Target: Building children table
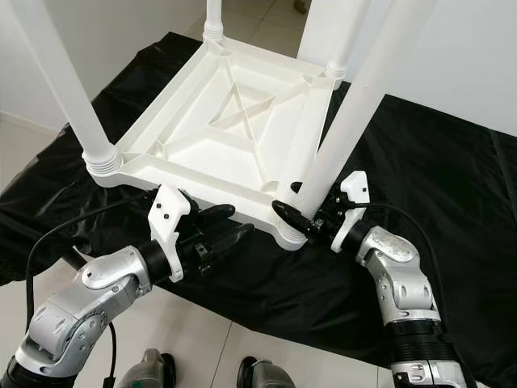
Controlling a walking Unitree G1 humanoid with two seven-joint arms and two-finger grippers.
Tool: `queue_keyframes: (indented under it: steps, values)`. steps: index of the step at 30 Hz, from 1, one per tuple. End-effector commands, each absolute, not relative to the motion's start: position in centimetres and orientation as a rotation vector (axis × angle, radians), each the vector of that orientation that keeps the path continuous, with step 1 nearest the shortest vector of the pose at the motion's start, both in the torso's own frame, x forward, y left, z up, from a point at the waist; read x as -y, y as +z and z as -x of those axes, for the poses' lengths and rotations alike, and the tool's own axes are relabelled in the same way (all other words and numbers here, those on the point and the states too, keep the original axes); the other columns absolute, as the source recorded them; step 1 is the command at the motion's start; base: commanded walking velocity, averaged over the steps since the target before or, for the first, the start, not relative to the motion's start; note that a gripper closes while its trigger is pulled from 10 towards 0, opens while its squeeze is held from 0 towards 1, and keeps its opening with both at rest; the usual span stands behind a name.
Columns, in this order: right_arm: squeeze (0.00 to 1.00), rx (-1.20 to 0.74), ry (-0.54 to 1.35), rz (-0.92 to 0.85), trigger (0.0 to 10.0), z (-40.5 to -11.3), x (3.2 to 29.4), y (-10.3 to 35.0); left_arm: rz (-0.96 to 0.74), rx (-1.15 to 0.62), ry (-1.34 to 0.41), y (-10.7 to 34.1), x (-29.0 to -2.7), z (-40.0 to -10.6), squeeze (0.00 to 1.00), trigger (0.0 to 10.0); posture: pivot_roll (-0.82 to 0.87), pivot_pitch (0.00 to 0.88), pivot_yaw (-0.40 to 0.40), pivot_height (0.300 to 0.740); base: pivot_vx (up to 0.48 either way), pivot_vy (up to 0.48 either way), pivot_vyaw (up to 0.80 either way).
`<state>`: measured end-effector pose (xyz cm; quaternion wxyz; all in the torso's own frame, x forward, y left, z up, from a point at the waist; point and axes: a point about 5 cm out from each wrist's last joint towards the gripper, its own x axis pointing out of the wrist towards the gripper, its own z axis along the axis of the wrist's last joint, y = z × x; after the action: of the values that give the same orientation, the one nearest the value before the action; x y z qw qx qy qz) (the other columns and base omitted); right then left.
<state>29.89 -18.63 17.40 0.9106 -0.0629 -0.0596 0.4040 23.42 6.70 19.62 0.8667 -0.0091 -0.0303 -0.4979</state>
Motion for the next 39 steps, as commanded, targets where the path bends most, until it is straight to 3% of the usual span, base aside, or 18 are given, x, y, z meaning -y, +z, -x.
queue_keyframes:
  steps: [1, 7, 8, 9, 27, 31, 39]
  values:
    - [0.00, 0.070, 0.823, 0.129, 0.0, -29.8, 19.2, 16.4, 0.017, 0.064, -1.067, 19.7, -6.5, -23.0, 0.00, 10.0, 0.11, 0.140, -0.091, 0.740, 0.000, 0.000, 0.00]
    - [0.00, 0.066, 0.815, 0.125, 0.0, -29.5, 19.2, 16.0, 0.015, 0.062, -1.070, 19.6, -6.5, -23.0, 0.00, 10.0, 0.11, 0.136, -0.092, 0.740, 0.000, 0.000, 0.00]
    - [0.00, 0.067, 0.799, 0.125, 0.5, -29.5, 19.3, 16.0, 0.015, 0.061, -1.072, 19.6, -6.4, -23.0, 0.00, 10.0, 0.11, 0.136, -0.092, 0.740, 0.000, 0.000, 0.00]
    - [0.00, 0.064, 0.784, 0.121, 10.0, -29.6, 19.3, 15.9, 0.015, 0.060, -1.074, 19.6, -6.4, -23.0, 0.00, 10.0, 0.11, 0.134, -0.093, 0.740, 0.000, 0.000, 0.00]
    - [0.00, 0.069, 0.461, 0.089, 10.0, -28.1, 17.6, 15.0, 0.019, 0.056, -1.075, 19.4, -6.3, -22.9, 0.00, 10.0, 0.10, 0.136, -0.109, 0.740, 0.000, 0.000, 0.00]
    - [0.00, 0.070, 0.199, 0.056, 10.0, -27.6, 16.3, 14.9, 0.022, 0.053, -1.082, 19.4, -6.3, -22.7, 0.00, 10.0, 0.09, 0.143, -0.110, 0.740, 0.000, 0.000, 0.00]
    - [0.00, 0.093, -0.142, -0.048, 10.0, -27.6, 16.2, 15.0, 0.032, 0.050, -1.094, 19.3, -6.1, -22.7, 0.00, 10.0, 0.09, 0.145, -0.106, 0.740, 0.000, 0.000, 0.00]
